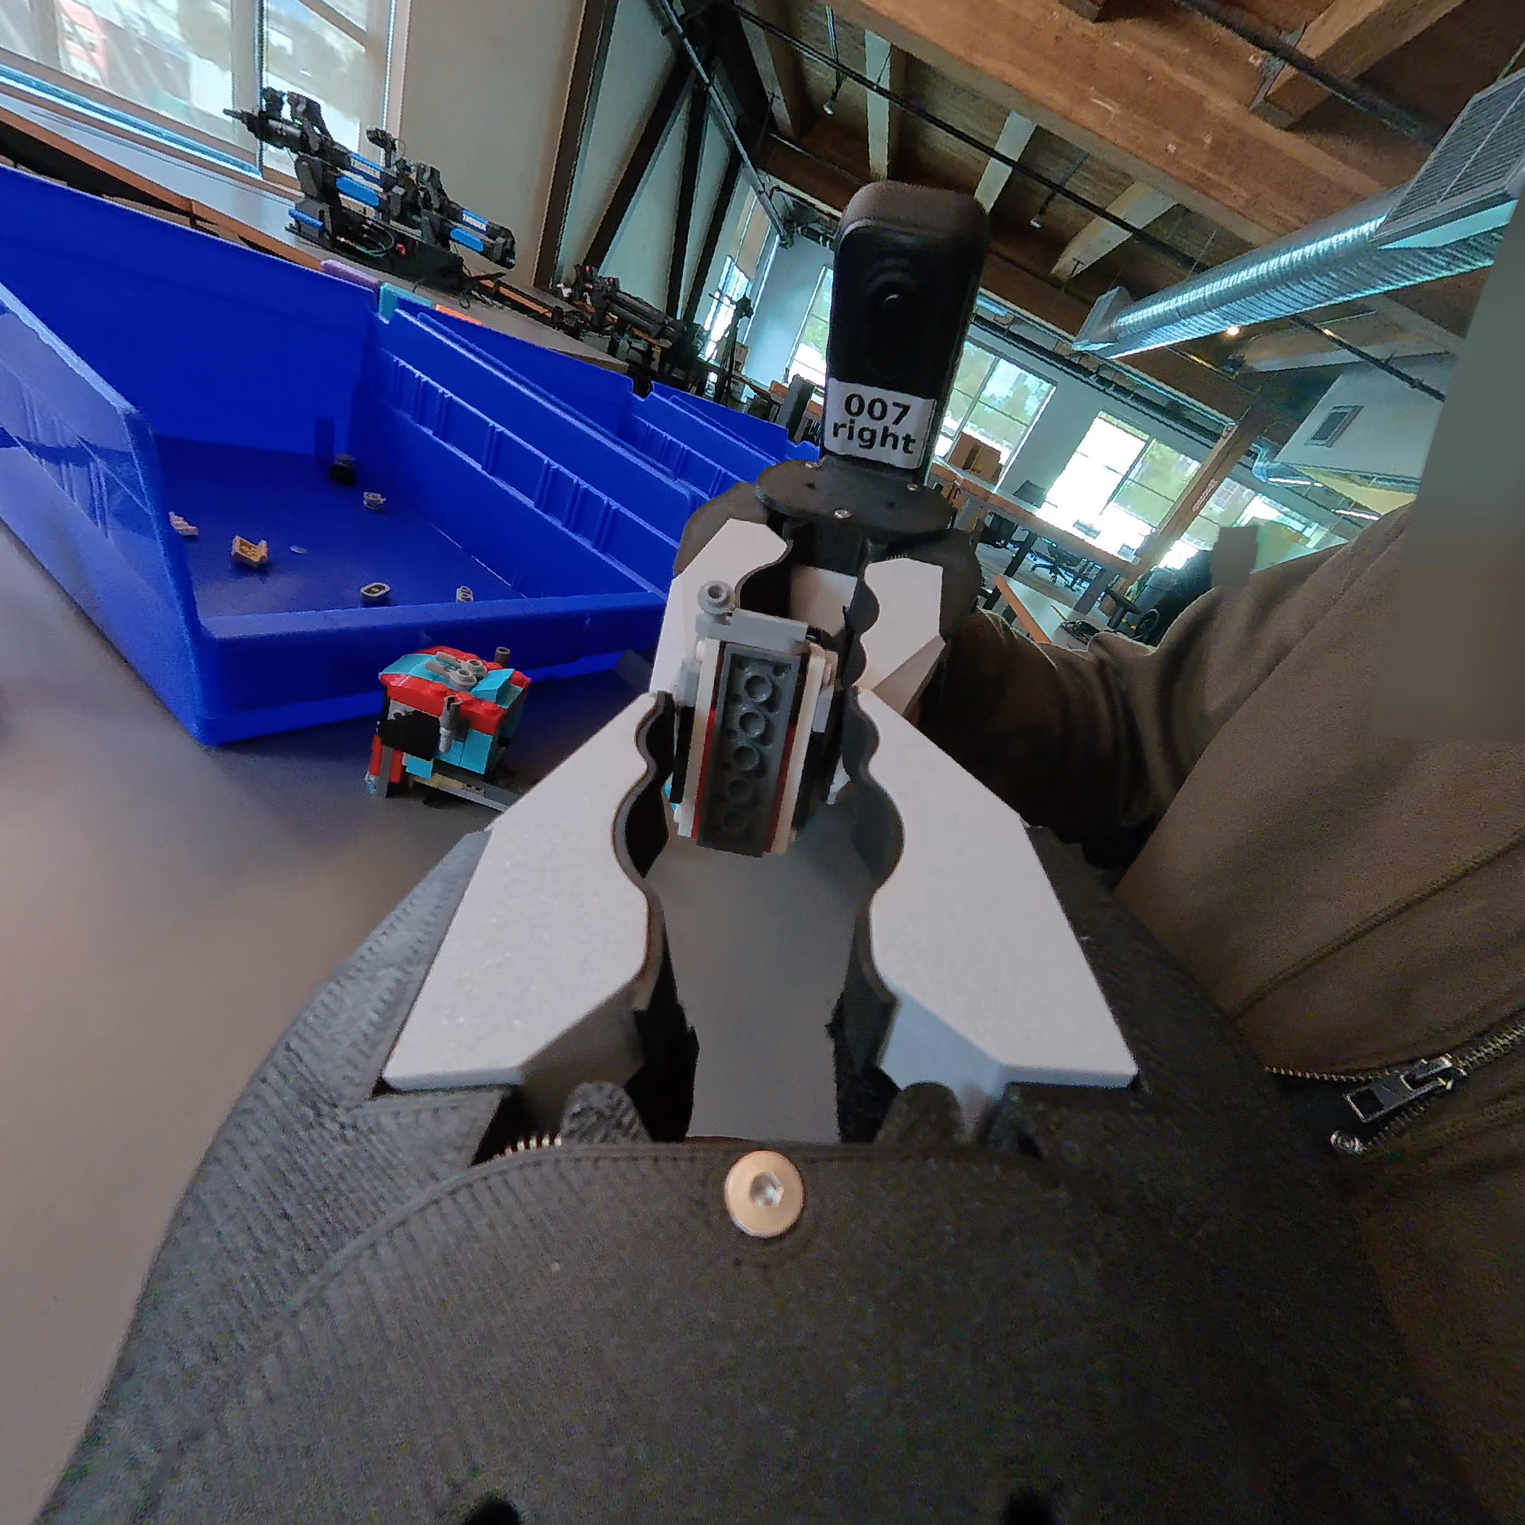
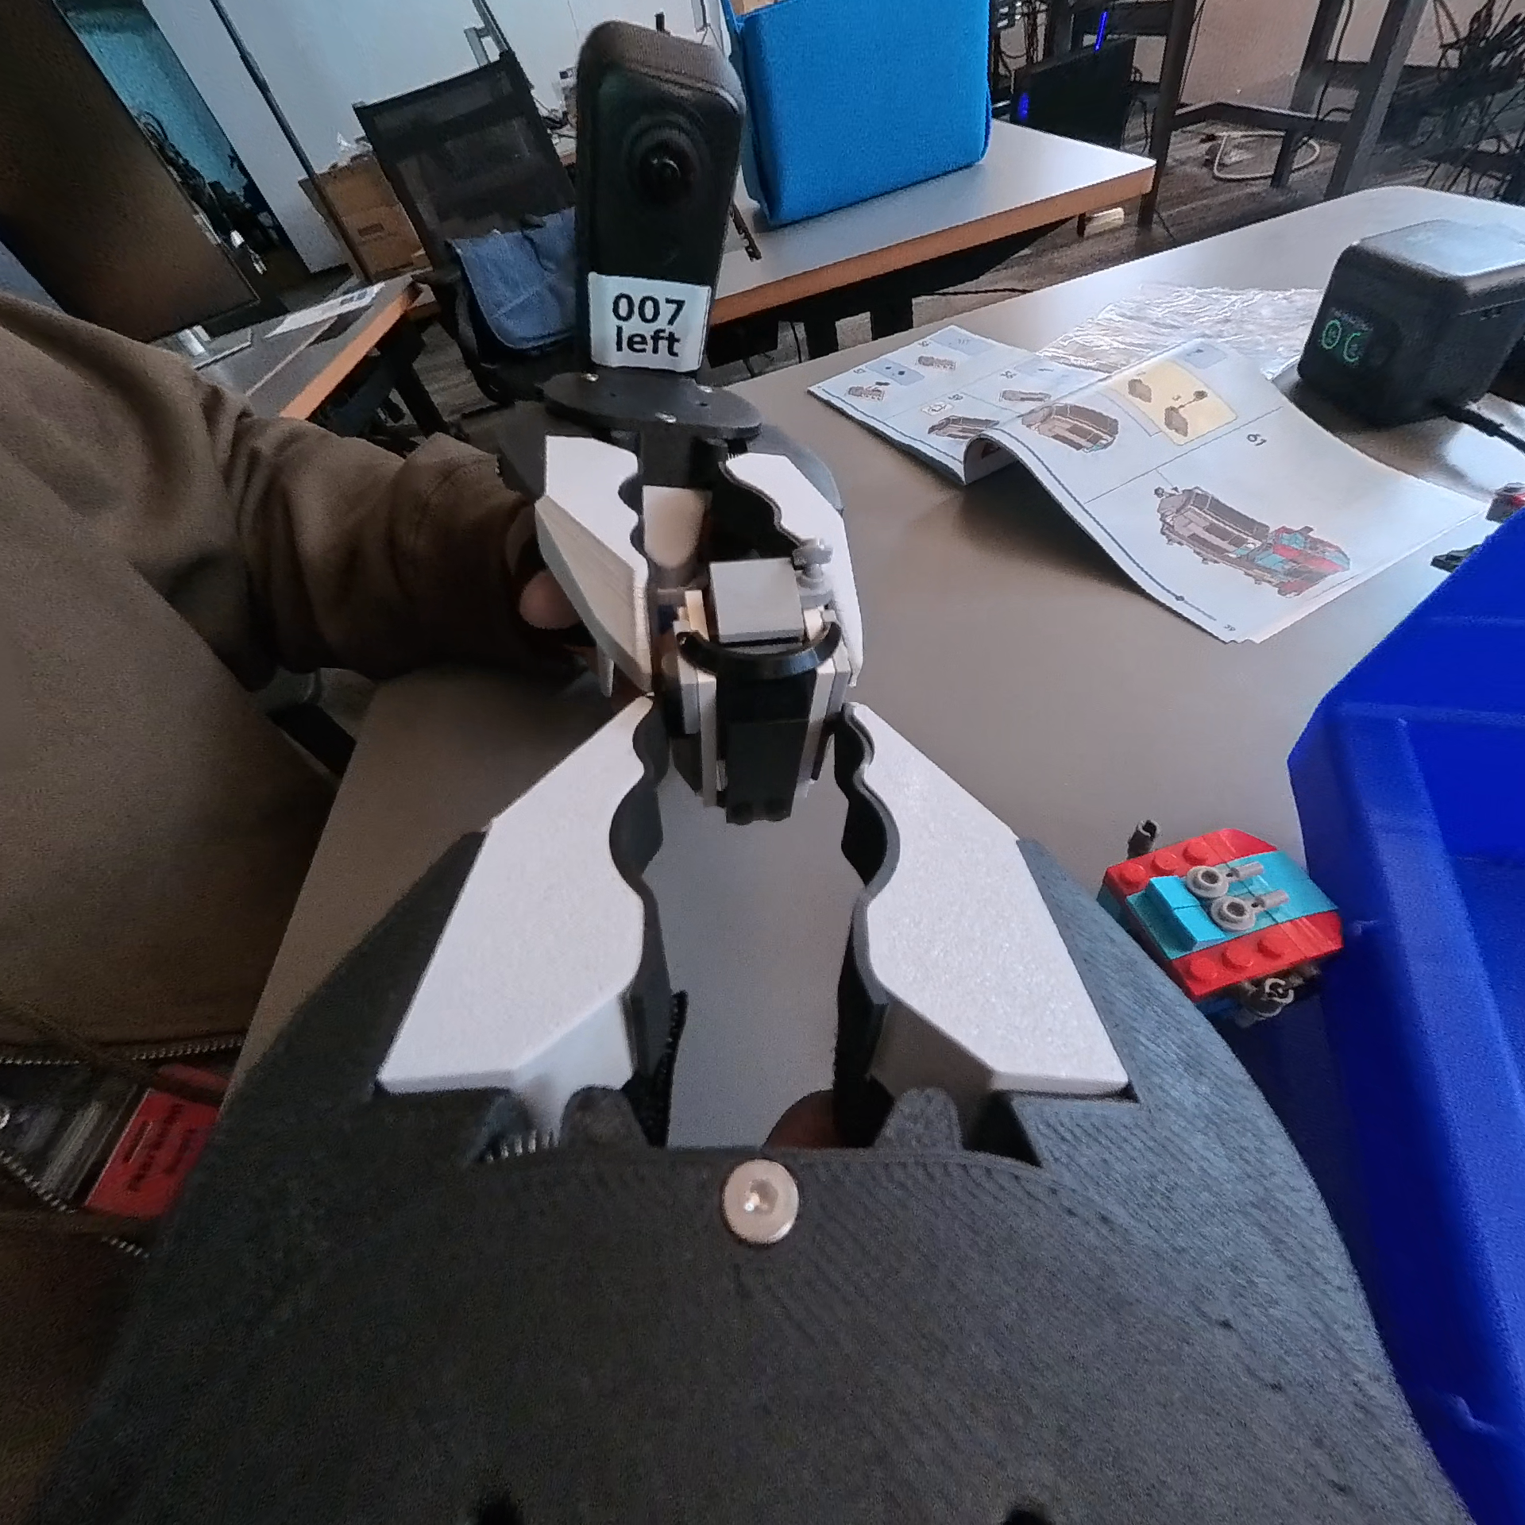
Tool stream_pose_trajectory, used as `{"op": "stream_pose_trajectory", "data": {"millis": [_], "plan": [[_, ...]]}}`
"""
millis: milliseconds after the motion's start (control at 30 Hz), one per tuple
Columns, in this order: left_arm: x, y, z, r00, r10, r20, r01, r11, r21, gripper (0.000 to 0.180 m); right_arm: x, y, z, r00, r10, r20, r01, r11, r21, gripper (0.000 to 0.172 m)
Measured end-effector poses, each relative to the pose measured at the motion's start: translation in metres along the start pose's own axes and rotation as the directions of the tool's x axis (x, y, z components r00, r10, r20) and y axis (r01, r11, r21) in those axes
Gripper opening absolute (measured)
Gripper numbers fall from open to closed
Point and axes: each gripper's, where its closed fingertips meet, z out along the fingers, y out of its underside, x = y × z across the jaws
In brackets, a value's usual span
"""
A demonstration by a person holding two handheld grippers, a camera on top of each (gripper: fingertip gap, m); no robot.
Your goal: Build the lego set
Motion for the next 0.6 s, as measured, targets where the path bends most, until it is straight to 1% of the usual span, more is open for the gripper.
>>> {"op": "stream_pose_trajectory", "data": {"millis": [167,433,600], "plan": [[0.0,0.0,0.001,1.0,-0.002,0.001,0.002,1.0,0.004,0.041,0.0,0.0,-0.001,1.0,-0.014,-0.008,0.013,1.0,-0.011,0.041],[0.003,-0.004,-0.001,0.999,0.05,0.011,-0.05,0.998,0.031,0.039,-0.003,-0.004,-0.001,0.999,-0.036,-0.013,0.036,0.999,0.005,0.041],[0.002,-0.008,-0.003,1.0,-0.001,-0.009,0.001,0.998,0.066,0.039,-0.003,-0.01,-0.001,0.998,-0.054,-0.029,0.055,0.998,0.041,0.042]]}}
